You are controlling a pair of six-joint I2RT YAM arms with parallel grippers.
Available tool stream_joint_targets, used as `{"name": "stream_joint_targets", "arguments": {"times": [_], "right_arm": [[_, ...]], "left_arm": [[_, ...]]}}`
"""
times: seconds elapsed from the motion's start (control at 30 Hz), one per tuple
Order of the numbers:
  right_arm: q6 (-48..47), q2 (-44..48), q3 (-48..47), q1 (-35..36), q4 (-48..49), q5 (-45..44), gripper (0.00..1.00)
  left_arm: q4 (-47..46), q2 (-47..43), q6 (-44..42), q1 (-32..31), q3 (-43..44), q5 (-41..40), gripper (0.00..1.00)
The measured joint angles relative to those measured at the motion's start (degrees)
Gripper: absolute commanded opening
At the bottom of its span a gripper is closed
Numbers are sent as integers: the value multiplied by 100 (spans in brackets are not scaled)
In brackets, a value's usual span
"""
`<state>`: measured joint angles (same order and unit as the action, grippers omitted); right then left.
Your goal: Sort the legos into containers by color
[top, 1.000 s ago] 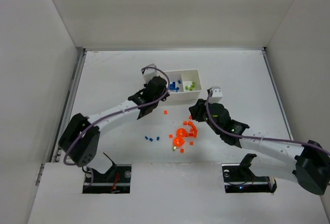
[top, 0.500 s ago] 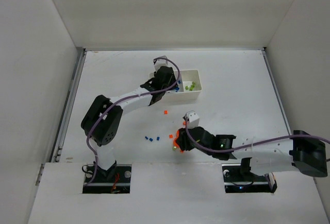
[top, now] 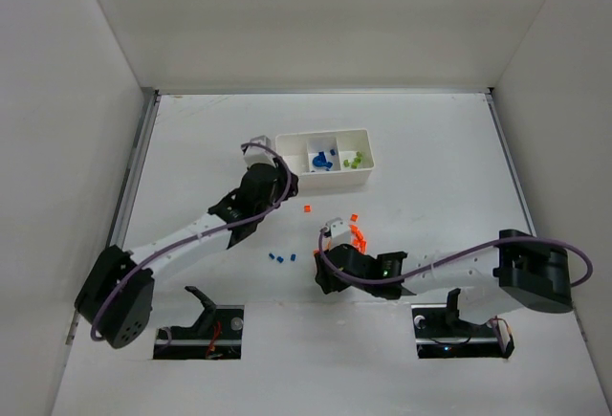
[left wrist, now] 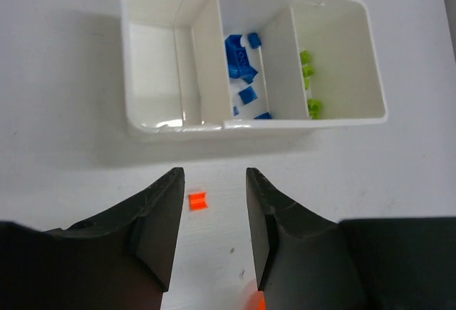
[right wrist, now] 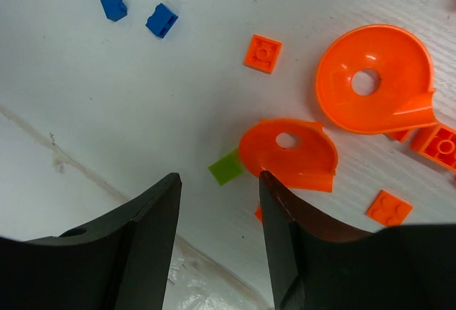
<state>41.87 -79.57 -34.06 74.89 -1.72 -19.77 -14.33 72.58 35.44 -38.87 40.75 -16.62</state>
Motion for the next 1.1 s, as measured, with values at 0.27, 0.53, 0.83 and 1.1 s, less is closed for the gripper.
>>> {"name": "stream_joint_targets", "arguments": {"times": [0.27,0.53,0.83,1.1], "right_arm": [[144,-573,-332,15,-4,31,38],[238,-715,-494,15,-173,-120,23],[7,236,-603,-188,-485,-28,21],[-885,557,-1425,-2070,-9,138,21]], "left_arm": [[295,-1154,315,116,-1252,-76,37],[831,-1810,448,2,-1816,-136,37],[1478,-2017,691,-595,-2157,-271,35],[1563,-1947,1001,-1069,-2159,-632,31]]}}
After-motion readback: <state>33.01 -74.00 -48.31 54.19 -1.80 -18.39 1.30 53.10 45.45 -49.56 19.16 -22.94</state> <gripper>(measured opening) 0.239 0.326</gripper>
